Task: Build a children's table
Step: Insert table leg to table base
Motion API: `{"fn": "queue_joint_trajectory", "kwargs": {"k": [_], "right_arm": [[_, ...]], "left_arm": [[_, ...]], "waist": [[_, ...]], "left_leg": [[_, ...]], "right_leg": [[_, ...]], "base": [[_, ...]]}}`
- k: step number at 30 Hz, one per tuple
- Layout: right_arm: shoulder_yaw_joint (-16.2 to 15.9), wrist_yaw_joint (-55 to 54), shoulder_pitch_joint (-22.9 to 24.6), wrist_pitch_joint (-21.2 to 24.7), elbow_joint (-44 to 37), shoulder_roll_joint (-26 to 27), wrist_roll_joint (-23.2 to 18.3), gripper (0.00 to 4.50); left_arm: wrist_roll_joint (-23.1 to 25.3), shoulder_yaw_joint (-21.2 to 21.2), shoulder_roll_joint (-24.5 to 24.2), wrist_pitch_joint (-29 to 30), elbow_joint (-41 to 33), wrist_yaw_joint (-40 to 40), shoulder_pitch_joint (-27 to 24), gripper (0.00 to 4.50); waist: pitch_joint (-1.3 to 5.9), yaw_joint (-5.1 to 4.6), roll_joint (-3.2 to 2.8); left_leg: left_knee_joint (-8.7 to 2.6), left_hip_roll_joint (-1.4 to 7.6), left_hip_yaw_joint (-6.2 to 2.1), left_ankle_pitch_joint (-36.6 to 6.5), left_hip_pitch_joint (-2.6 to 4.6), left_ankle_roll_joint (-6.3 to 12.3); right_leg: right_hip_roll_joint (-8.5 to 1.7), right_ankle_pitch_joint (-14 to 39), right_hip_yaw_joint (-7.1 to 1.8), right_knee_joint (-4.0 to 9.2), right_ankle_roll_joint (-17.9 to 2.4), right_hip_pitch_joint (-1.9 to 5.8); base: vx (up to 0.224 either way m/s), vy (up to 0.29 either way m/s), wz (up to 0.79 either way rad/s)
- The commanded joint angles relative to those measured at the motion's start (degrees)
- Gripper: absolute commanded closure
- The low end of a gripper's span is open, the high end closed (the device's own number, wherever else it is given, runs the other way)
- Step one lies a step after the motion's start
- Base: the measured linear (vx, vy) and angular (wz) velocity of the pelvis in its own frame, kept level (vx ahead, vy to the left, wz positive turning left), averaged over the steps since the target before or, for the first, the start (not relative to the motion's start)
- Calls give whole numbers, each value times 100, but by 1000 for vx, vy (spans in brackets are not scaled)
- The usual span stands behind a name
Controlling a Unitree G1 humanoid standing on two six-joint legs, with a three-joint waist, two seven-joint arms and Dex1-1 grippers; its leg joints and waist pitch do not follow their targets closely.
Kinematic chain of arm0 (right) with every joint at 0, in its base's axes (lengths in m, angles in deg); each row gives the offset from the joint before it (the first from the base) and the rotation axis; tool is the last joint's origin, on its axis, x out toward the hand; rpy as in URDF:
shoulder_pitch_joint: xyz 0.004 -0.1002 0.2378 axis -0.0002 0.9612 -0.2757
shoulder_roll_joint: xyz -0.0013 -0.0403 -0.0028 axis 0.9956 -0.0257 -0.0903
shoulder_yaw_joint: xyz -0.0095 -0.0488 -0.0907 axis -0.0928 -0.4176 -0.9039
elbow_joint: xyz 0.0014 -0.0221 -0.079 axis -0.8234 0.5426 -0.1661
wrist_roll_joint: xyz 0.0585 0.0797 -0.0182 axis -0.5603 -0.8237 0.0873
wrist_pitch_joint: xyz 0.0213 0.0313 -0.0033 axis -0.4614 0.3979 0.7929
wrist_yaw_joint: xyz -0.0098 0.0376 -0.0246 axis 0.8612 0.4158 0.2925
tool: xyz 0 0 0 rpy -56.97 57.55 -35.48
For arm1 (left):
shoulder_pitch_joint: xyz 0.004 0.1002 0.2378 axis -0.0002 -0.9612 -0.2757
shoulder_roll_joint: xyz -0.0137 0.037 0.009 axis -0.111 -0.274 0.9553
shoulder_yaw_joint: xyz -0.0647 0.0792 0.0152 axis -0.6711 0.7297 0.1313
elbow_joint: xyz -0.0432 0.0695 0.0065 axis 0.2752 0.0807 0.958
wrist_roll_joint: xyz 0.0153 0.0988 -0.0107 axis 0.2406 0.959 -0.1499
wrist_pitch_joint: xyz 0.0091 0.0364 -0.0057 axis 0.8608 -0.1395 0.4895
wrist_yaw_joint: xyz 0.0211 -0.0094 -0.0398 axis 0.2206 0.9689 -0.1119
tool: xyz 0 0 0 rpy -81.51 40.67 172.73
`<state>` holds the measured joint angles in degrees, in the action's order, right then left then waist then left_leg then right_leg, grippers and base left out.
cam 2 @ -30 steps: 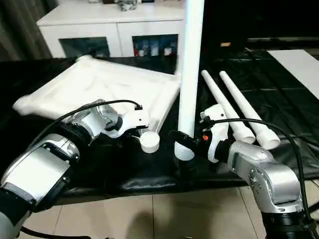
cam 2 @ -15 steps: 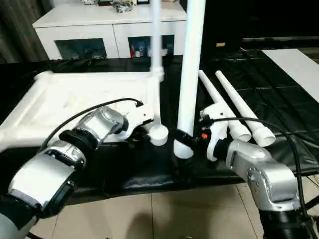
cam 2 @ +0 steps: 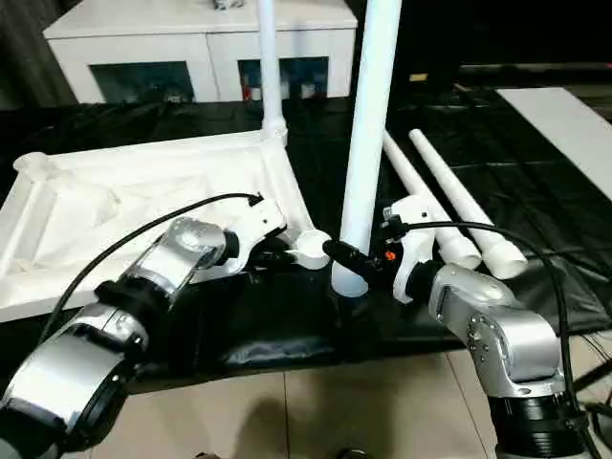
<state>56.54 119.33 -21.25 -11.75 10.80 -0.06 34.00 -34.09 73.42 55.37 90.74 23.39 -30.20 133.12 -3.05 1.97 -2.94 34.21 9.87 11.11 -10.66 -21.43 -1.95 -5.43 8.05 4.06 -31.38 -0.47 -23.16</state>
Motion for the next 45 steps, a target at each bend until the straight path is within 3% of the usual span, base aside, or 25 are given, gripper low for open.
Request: {"fn": "queue_joint_trajectory", "kwargs": {"k": [1, 7, 9, 13, 16, 17, 19, 21, 25, 26, 28, 45], "right_arm": [[46, 3, -126, -156, 18, 10, 51, 260], [176, -81, -31, -482, -91, 21, 139, 260], [192, -155, -6, -562, -117, 16, 228, 260], [232, -195, 64, -865, -75, 17, 339, 260], [359, -342, 80, -923, 41, 19, 399, 261], [482, -498, 37, -1013, 188, 70, 441, 261], [536, -581, 9, -1065, 260, 101, 462, 261], [654, -785, -64, -1222, 442, 198, 497, 261], [678, -791, -84, -1235, 420, 344, 404, 261], [646, -764, -68, -1235, 403, 352, 404, 261], [582, -698, -37, -1246, 396, 349, 411, 261], [454, -494, 19, -1291, 362, 395, 394, 261]], "left_arm": [[-43, -6, -127, -266, -215, 11, -19, 262], [-164, -109, -378, -898, -528, 92, -192, 215], [-259, -126, -430, -875, -586, 335, -250, 209], [-416, -96, -528, -733, -652, 825, -384, 177], [-748, -141, -548, -540, -851, 1296, -557, 169], [-888, -157, -548, -561, -963, 1463, -643, 169], [-938, -182, -533, -557, -984, 1480, -663, 169], [-811, -110, -540, -663, -914, 1372, -673, 169], [-555, -93, -530, -880, -561, 902, -563, 169], [-565, -125, -522, -900, -488, 821, -534, 186], [-655, -169, -535, -897, -418, 811, -505, 196], [-376, 43, -692, -1276, 336, 613, -318, 323]], "waist": [[409, 41, 125], [436, 133, 141], [454, 176, 140], [478, 185, 140], [432, 172, 142], [419, 165, 165], [407, 158, 150], [400, 148, 179], [391, 129, 176], [396, 122, 194], [402, 121, 193], [463, 162, 183]], "left_leg": [[-462, 300, -146, -1345, 87, 443], [-396, 283, -102, -965, 79, 497], [-377, 280, -94, -641, 59, 567], [-349, 278, -93, -467, 28, 639], [-360, 274, -87, -801, 23, 587], [-365, 274, -85, -977, 29, 507], [-377, 273, -84, -1168, 56, 374], [-393, 278, -93, -1253, 64, 305], [-402, 261, -99, -1352, 61, 281], [-403, 249, -107, -1282, 31, 291], [-398, 254, -103, -1244, 43, 299], [-332, 254, -87, -642, 23, 620]], "right_leg": [[-354, 1670, -195, 322, -1150, 254], [-344, 1296, -236, 213, -1239, 244], [-328, 1064, -238, 154, -1278, 253], [-321, 811, -241, 101, -1350, 247], [-321, 1275, -236, 151, -1321, 216], [-336, 1612, -242, 197, -1234, 213], [-323, 1991, -238, 238, -1130, 178], [-313, 2129, -238, 249, -1041, 164], [-303, 2292, -233, 276, -873, 172], [-309, 2332, -227, 272, -816, 198], [-310, 2297, -232, 275, -825, 186], [-297, 1117, -239, 115, -1229, 231]], "base": [[0, 0, 0], [0, 0, 0], [0, 0, 0], [0, 0, 0], [0, 0, 0], [0, 0, 0], [0, 0, 0], [0, 0, 0], [0, 0, 0], [0, 0, 0], [0, 0, 0], [0, 0, 0]]}}
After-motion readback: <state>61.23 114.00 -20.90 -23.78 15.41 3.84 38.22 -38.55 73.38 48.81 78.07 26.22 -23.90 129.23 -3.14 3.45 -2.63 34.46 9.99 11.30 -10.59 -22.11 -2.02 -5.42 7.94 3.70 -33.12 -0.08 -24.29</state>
